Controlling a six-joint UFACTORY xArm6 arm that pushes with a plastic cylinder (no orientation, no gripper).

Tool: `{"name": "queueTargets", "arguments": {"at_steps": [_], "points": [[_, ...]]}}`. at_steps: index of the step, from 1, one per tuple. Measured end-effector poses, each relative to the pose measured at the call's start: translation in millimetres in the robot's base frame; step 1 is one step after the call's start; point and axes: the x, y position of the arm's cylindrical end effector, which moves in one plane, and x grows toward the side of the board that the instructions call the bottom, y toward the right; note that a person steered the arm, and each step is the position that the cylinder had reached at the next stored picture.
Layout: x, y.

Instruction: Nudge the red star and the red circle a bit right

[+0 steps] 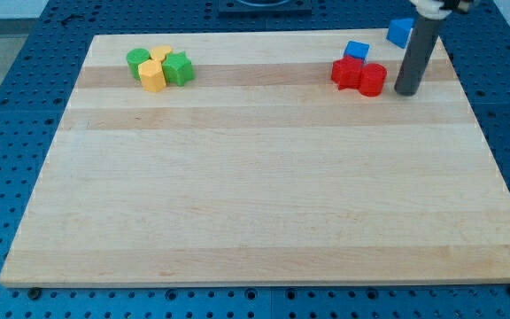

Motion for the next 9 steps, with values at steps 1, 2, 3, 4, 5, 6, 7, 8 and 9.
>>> {"name": "queueTargets", "arguments": {"at_steps": [1, 2, 3, 4, 5, 6, 7, 8, 9], "points": [[19.8, -39.1], [19.9, -83.2], [9.4, -129.5], [-18.8, -164.6], [-39.3, -172.6], [-52.3, -161.1], [-57.9, -133.4], [-49.0, -123.4], [-37.8, -118.4]]}}
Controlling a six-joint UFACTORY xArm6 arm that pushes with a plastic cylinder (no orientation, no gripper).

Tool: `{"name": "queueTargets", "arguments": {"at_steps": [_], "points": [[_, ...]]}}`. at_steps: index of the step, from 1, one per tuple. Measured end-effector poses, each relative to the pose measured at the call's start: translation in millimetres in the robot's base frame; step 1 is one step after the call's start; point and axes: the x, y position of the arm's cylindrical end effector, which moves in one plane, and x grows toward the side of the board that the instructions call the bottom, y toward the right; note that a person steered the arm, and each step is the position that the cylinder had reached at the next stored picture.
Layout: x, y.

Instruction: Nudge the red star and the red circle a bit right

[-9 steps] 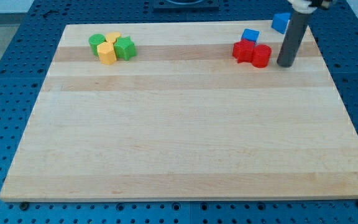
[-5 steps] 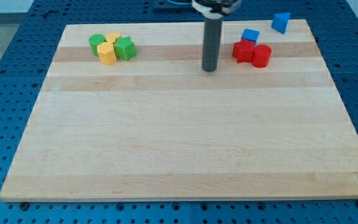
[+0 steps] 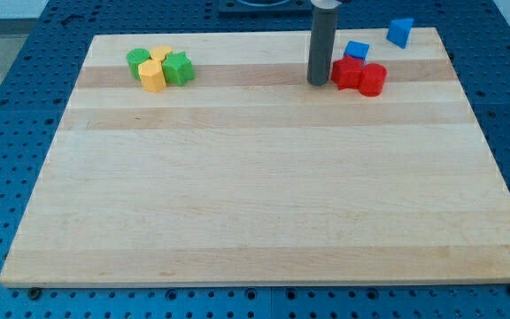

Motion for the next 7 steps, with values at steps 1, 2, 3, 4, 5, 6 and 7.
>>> {"name": "queueTargets", "arguments": {"at_steps": [1, 2, 3, 4, 5, 6, 7], "points": [[0.3, 1.3], [-5.6, -14.3], [-22.0, -7.5], [-19.4, 14.6], [-6.5, 25.0], [-12.7, 26.1], [-34.5, 30.1]]}}
